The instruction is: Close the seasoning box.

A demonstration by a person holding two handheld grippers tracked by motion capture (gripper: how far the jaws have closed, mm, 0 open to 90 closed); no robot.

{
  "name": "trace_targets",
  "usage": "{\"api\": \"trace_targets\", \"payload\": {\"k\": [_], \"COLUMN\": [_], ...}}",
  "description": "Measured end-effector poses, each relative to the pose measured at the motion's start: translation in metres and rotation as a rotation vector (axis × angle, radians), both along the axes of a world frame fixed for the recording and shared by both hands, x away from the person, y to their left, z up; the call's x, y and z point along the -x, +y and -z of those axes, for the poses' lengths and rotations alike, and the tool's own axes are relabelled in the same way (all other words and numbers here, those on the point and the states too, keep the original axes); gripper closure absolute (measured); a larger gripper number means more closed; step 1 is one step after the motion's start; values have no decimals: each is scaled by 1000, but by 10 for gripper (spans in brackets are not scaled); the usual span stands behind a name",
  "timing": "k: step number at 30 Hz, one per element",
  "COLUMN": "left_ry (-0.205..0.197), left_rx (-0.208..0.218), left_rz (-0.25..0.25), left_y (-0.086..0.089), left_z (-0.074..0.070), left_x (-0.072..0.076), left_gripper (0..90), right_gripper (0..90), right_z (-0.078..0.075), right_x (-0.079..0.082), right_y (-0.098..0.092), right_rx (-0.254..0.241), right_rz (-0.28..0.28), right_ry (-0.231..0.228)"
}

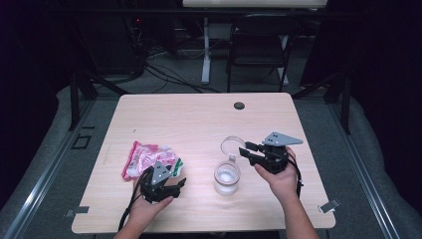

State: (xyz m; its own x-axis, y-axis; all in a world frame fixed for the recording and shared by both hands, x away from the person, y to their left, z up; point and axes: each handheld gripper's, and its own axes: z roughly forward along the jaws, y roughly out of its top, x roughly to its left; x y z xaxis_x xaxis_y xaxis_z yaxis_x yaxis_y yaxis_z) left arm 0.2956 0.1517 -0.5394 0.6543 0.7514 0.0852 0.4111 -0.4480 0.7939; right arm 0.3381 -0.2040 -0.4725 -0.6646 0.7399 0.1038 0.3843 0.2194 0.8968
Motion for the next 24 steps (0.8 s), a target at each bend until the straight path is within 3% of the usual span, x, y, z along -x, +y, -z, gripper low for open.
{"api": "trace_targets", "payload": {"k": [7,24], "left_ry": [-13,-18], "left_rx": [7,7], "left_rz": [8,12], "left_y": [-2,-2], "left_z": [-3,-4], "left_x": [4,4], "left_gripper": [312,313], "right_gripper": [714,685], "right_z": [-1,-4], "right_x": [0,5], "right_y": [2,8], "right_rx": [28,64], "right_rz": [-7,-32], "right_ry": [-10,-25]}}
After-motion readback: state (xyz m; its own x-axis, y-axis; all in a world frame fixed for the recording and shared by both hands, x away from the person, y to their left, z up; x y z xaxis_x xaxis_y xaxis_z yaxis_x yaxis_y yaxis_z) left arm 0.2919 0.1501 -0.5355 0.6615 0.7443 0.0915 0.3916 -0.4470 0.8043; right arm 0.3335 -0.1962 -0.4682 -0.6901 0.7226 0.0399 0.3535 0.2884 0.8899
